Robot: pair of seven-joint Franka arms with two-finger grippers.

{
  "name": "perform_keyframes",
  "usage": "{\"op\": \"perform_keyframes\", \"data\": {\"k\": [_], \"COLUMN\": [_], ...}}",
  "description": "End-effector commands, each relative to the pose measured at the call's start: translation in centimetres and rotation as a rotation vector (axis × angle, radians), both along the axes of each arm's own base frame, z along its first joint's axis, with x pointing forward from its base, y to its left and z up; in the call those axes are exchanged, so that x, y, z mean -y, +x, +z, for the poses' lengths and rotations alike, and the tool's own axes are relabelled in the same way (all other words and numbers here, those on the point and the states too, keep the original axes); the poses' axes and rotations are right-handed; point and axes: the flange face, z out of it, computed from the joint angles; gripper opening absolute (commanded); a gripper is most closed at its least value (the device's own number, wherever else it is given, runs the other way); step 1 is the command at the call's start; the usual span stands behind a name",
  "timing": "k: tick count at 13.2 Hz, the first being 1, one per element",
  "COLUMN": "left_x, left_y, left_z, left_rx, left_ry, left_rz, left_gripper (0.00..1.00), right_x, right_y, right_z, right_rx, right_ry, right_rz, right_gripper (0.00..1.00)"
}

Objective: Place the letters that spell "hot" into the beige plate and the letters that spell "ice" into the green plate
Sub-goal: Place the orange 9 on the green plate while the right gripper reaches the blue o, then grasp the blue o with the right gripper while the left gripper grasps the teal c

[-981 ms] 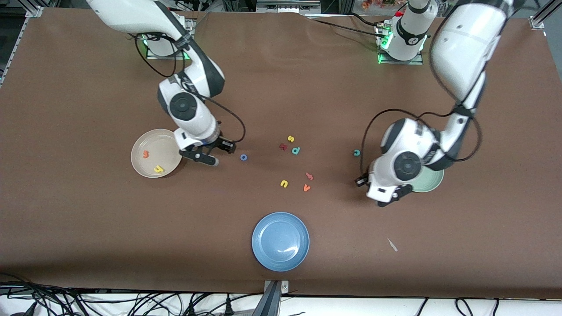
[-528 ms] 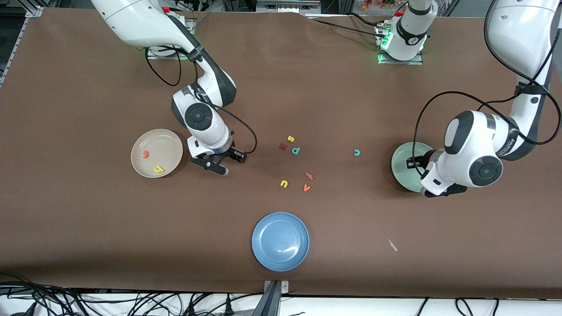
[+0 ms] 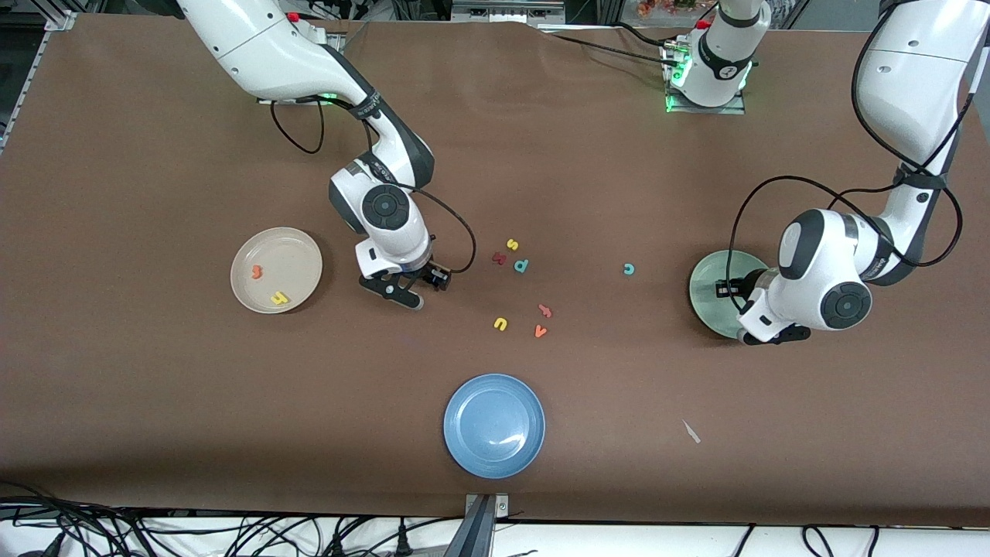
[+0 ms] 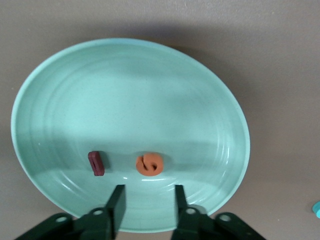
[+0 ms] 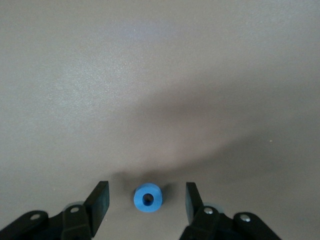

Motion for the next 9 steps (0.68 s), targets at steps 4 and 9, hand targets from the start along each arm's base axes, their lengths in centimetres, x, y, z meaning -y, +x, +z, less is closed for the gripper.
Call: {"op": "perform_keyframes", "data": {"k": [4, 9], "left_x": [5.3, 12.4], "left_y": [0.2, -1.7], "left_z": [5.8, 4.9], "left_rx": [0.06, 0.08], "left_ry": [0.012, -0.042], "left_rz": [0.021, 0.218], "left_gripper": [1.0, 0.98], "right_x": [-0.7, -0.8], "right_y": [0.4, 0.0], "right_z": [-0.6, -1.5], "right_rx": [0.027, 0.019], "right_ry": [0.001, -0.003], "right_rz": [-0.018, -0.013], "right_gripper": [0.7, 0.53]}}
